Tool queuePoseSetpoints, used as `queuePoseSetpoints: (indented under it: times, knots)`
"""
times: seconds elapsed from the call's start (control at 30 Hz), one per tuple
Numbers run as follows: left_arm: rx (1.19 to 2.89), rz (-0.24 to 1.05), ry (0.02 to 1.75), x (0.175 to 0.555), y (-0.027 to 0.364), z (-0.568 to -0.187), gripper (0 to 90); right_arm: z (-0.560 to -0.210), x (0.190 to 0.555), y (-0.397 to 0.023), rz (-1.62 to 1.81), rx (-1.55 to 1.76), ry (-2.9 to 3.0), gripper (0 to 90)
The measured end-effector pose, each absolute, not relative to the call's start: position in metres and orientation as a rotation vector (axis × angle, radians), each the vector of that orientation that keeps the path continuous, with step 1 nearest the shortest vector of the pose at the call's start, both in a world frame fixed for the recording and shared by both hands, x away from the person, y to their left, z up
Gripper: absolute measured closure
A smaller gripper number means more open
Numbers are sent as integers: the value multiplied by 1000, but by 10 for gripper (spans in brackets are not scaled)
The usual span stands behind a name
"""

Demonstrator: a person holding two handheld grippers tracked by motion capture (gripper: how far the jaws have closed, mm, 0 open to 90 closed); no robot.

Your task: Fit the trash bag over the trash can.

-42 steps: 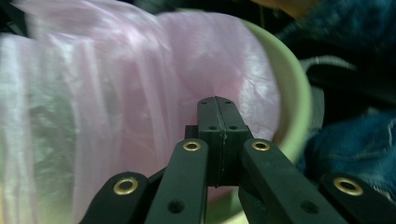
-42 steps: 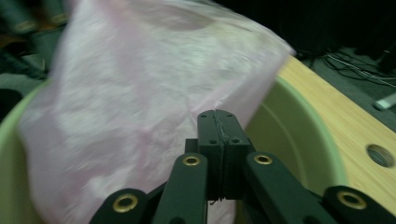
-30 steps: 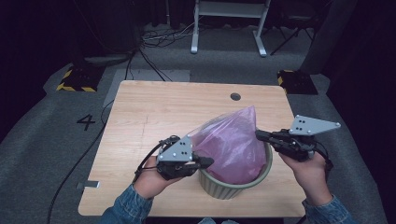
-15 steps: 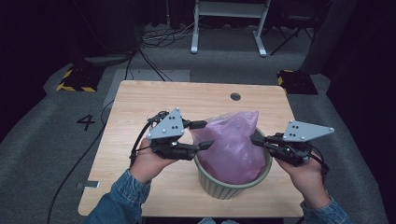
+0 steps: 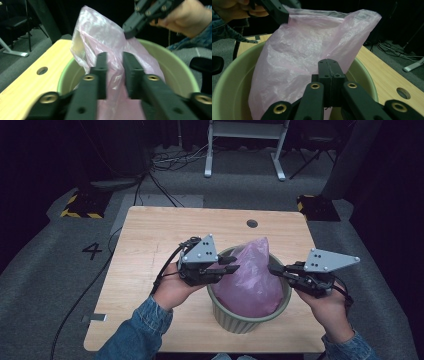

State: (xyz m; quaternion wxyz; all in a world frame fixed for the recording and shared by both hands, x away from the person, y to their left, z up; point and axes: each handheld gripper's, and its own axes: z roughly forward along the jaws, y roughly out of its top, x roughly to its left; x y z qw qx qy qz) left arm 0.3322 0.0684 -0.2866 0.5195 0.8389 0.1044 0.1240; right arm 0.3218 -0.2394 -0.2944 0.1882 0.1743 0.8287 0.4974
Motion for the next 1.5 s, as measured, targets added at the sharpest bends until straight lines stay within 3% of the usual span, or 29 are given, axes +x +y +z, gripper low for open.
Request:
queuePoseSetpoints:
  times: [0.1, 0.43, 0.6, 0.87, 0.97, 1.07, 1.1, 1.17, 1.33, 1.5]
  knots:
    - [2026, 285, 239, 330, 67, -291, 880, -297, 323, -242, 1397, 505, 2333, 897]
    - [2047, 236, 173, 316, 68, -305, 892, -301, 327, -249, 1387, 562, 2357, 866]
    - [2071, 236, 113, 307, 61, -308, 892, -295, 327, -249, 1452, 563, 2375, 569]
    - [2085, 213, 76, 306, 55, -313, 893, -283, 347, -235, 1503, 619, 2461, 437]
    - [2092, 209, 66, 306, 54, -314, 892, -284, 355, -223, 1501, 644, 2508, 467]
    - [2092, 206, 71, 305, 54, -315, 892, -284, 358, -216, 1478, 617, 2561, 705]
    - [2092, 220, 81, 305, 55, -314, 890, -285, 357, -215, 1459, 599, 2552, 744]
    - [2065, 251, 127, 307, 60, -312, 785, -286, 353, -216, 1459, 578, 2540, 811]
    - [1998, 284, 188, 311, 74, -302, 577, -289, 340, -221, 1466, 497, 2470, 846]
    - [1964, 302, 202, 318, 72, -291, 565, -293, 334, -223, 1473, 448, 2450, 871]
